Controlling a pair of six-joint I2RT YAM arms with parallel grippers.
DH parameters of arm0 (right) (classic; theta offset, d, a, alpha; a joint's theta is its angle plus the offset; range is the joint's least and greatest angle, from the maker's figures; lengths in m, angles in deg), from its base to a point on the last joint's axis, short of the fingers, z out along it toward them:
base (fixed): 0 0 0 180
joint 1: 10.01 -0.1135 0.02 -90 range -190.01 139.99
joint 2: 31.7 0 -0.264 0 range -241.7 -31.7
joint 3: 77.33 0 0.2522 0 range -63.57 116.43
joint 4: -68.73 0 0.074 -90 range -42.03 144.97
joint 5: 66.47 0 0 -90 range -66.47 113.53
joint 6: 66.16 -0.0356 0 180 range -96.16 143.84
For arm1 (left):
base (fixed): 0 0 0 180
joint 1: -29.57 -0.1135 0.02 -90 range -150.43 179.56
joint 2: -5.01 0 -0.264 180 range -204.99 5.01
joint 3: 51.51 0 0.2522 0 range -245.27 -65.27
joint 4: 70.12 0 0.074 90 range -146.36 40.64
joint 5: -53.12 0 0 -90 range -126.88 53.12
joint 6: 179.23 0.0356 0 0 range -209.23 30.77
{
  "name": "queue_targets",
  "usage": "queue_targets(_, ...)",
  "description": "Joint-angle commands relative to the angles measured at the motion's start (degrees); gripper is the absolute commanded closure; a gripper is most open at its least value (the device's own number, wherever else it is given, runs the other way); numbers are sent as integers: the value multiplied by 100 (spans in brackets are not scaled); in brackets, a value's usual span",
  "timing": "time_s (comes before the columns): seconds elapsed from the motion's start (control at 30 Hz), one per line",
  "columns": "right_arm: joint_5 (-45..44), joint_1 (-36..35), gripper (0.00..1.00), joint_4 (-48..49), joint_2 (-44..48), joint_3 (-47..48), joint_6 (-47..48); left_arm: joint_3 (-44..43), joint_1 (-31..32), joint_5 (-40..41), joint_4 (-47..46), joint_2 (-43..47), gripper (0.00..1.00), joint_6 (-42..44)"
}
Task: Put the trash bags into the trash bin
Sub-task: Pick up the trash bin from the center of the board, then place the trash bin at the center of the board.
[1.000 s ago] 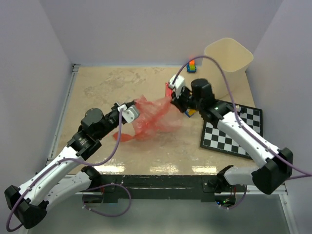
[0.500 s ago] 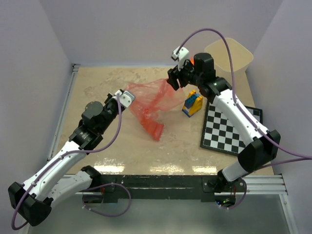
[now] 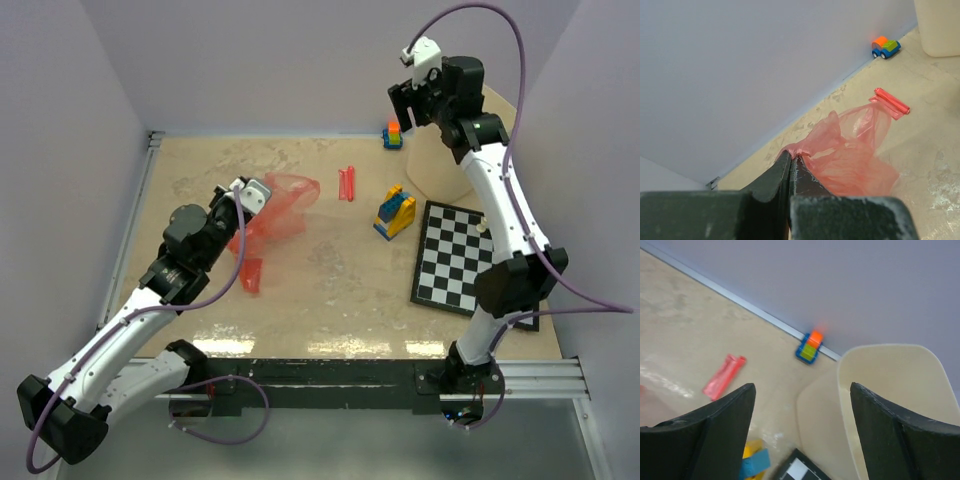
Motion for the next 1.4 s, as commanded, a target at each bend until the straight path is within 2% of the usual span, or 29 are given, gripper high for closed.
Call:
queue_targets(0.0, -1702, 171, 19, -56, -540, 208, 681, -18, -24, -160, -153, 137, 100, -141)
queue_targets(0.2, -2125, 506, 20, 49, -1199, 270, 856, 106, -33, -177, -206, 251, 100, -158)
queue_targets(0.3, -2021, 629, 30, -336, -1551, 699, 892, 114, -24, -169, -162, 286, 100, -150)
queue_targets(0.37, -1854, 647, 48, -714, -1753, 1060, 900, 123, -59, -168, -136, 330, 100, -150)
queue_targets(0.43, -1521, 638, 79, -1066, -1859, 1499, 909, 114, -94, -160, -118, 348, 100, -158)
queue_targets(0.5, -1414, 621, 99, -1164, -1816, 1825, 909, 114, -155, -177, -118, 357, 100, -176)
queue_targets(0.57, -1109, 342, 100, -1138, -1484, 2341, 1031, -16, -295, -99, -188, 330, 100, -307)
queue_targets(0.63, -504, 51, 100, -1147, -1167, 2380, 1268, -183, -471, 120, -337, 287, 100, -456)
queue_targets(0.8, 396, -1345, 100, -936, 54, 1144, 1919, -1149, -1192, 1033, -872, -91, 100, -668)
queue_targets(0.97, 809, -2542, 100, -1278, 478, 290, 2167, -2335, -1606, 1747, -1725, -600, 100, -239)
queue_targets(1.17, 1530, -3053, 100, -1937, 487, -177, 2587, -3856, -1615, 1520, -2122, -1277, 100, -175)
queue_targets(1.27, 1365, -3281, 100, -1667, 688, -852, 2746, -4638, -1615, 1274, -1834, -1637, 100, -648)
queue_targets(1.37, 1127, -3449, 100, -1227, 891, -1538, 2965, -5184, -1615, 581, -1315, -1849, 100, -1290)
